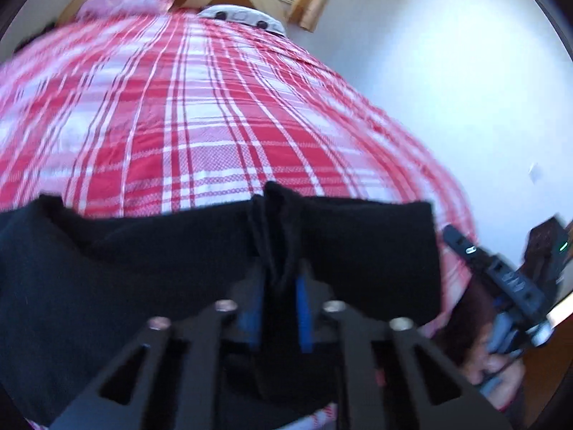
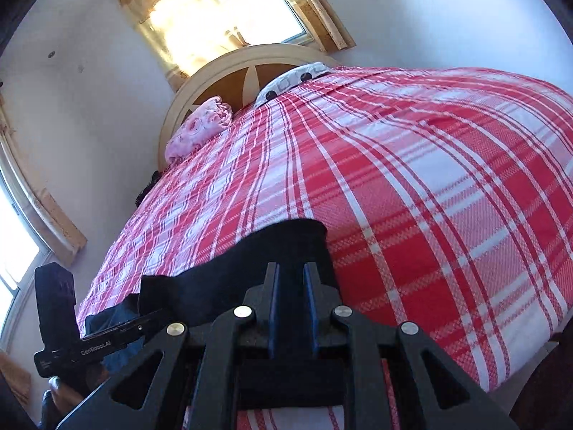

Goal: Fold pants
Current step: 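Grasp the folded pants' middle with the left gripper while the right gripper grasps the edge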

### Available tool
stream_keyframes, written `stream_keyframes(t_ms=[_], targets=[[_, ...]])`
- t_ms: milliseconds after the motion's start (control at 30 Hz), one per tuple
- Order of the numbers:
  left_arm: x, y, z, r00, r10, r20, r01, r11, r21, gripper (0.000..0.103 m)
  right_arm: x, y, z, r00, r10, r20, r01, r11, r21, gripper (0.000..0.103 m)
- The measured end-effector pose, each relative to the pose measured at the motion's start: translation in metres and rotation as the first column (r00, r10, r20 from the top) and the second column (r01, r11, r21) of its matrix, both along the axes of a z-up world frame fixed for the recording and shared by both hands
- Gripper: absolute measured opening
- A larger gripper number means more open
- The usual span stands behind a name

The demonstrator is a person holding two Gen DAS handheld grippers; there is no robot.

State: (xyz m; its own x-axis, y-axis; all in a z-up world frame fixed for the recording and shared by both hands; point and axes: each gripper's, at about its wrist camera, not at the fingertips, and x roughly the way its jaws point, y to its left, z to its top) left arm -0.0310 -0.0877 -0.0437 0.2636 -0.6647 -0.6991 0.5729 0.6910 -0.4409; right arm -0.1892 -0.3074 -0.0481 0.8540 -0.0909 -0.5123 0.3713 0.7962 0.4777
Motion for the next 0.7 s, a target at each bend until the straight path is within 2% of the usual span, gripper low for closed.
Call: stream_keyframes(t_ms=[67,100,200,233,267,333,367,433,467,533,600,667,700], targets=[[-0.002,0.006,0.001,0.999,0.026,-0.027,-0.026,0.999,-0.023,0.014,0.007,0.003,0.005,1.0,0.018,0.013,-0.017,0.999,-0.033,0.015],[-0.005,0.006,0.0,0.999,0.037,-0.024,-0.037,0.999,-0.01,0.014,0.014,0.006,0.006,0.999,0.037,0.019,-0.036,0.998,-0.05,0.015],[-0.012,0.005,-0.009,0.997,0.077,0.016,-0.078,0.994,0.075,0.015,0.037,0.012,-0.001,0.997,0.071,-0.025,-0.073,0.993,-0.092,0.015],[-0.009,0.007,-0.016,0.995,0.098,0.007,-0.098,0.991,0.094,0.021,0.048,0.013,-0.008,0.995,0.077,-0.058,-0.082,0.992,-0.093,0.015],[-0.006,0.01,-0.02,0.994,0.107,-0.01,-0.105,0.991,0.083,0.022,0.058,0.013,-0.016,0.992,0.082,-0.092,-0.09,0.992,-0.089,0.015],[-0.001,0.02,-0.022,0.991,0.117,-0.065,-0.116,0.993,0.024,0.025,0.068,0.015,-0.022,0.993,0.074,-0.089,-0.085,0.988,-0.131,0.015],[0.0,0.022,-0.02,0.991,0.115,-0.064,-0.114,0.993,0.028,0.027,0.07,0.016,-0.021,0.993,0.07,-0.091,-0.083,0.986,-0.146,0.015],[-0.002,0.024,-0.013,0.993,0.117,-0.016,-0.116,0.992,0.058,0.041,0.069,0.017,-0.019,0.994,0.064,-0.091,-0.077,0.985,-0.151,0.015],[-0.006,0.025,-0.007,0.992,0.123,0.037,-0.126,0.989,0.082,0.044,0.069,0.016,-0.018,0.994,0.065,-0.085,-0.077,0.986,-0.151,0.015],[-0.008,0.024,0.001,0.985,0.134,0.111,-0.148,0.981,0.125,0.059,0.066,0.016,-0.017,0.994,0.075,-0.074,-0.085,0.985,-0.153,0.015],[-0.01,0.024,0.01,0.966,0.151,0.212,-0.193,0.962,0.192,0.062,0.059,0.018,-0.01,0.996,0.06,-0.07,-0.07,0.987,-0.144,0.015],[-0.005,0.028,0.015,0.946,0.168,0.277,-0.235,0.945,0.228,0.063,0.05,0.027,0.003,0.997,0.079,-0.002,-0.078,0.988,-0.13,0.015],[-0.002,0.031,0.016,0.932,0.184,0.314,-0.27,0.928,0.257,0.069,0.047,0.037,0.01,0.994,0.109,0.03,-0.103,0.984,-0.146,0.016]])
